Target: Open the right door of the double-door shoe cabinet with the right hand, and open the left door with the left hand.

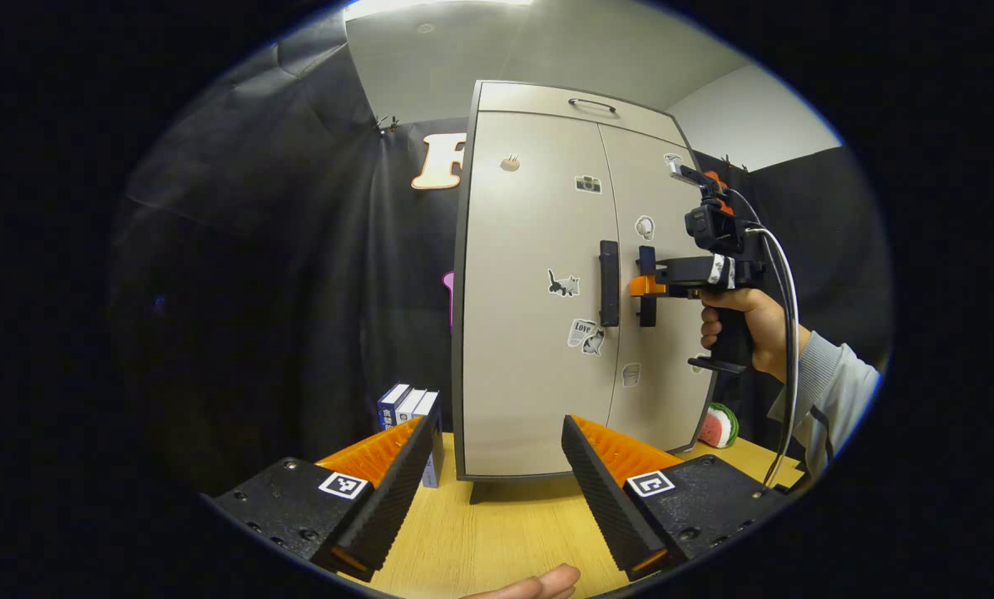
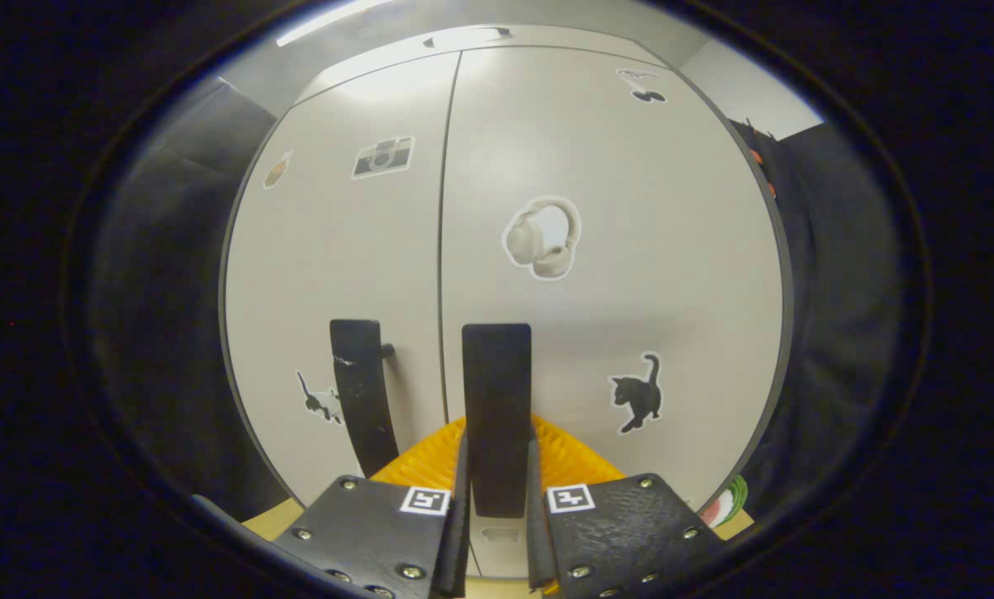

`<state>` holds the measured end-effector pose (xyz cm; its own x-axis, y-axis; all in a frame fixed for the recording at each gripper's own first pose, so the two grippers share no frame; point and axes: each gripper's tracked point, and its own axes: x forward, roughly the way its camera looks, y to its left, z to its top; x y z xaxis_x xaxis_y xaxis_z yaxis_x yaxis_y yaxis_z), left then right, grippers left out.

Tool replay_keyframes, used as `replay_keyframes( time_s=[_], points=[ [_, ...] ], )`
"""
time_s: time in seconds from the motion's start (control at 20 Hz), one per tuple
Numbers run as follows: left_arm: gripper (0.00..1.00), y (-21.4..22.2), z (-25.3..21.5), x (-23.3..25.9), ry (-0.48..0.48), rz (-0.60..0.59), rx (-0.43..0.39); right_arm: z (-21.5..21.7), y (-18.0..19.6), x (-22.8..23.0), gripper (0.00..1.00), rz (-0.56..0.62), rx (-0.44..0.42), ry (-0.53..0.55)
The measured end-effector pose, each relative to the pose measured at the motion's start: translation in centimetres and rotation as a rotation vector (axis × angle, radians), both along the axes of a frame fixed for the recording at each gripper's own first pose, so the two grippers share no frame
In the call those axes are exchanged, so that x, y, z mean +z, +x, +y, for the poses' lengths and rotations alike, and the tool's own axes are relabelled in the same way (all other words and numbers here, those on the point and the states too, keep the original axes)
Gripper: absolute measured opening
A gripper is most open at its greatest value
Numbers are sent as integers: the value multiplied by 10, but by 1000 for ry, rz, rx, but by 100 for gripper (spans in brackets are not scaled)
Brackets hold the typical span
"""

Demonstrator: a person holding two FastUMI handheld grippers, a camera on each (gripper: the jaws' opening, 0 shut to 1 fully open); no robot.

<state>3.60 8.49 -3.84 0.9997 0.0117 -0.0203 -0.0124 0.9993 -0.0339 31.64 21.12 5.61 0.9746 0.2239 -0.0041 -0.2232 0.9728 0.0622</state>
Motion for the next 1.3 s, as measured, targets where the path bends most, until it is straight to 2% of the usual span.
replay_keyframes(
  time_s=[0.1, 0.15, 0.25, 0.35, 0.95, 1.1, 1.3],
  points=[
    [97, -2, -2, 1, -8, 0, 3, 1, -1, -2, 27, 27, 25, 48],
    [97, -4, -3, 1, -9, 5, 2, 0, 1, -4, 23, 46, 26, 55],
    [97, -8, -7, 2, -3, 8, -2, -2, -3, -5, 23, 45, 3, 16],
    [97, -11, -8, 5, 9, 6, 5, -3, -9, -4, 23, 46, 6, 22],
    [97, -17, -66, 23, 28, -23, -34, -32, -49, 2, 23, 69, 172, 59],
    [97, -15, -80, 24, 30, -18, -36, -46, -60, 4, 23, 47, 201, 25],
    [97, -13, -97, 26, 7, -13, -53, -73, -74, 5, 22, 55, 230, 40]
  ],
)
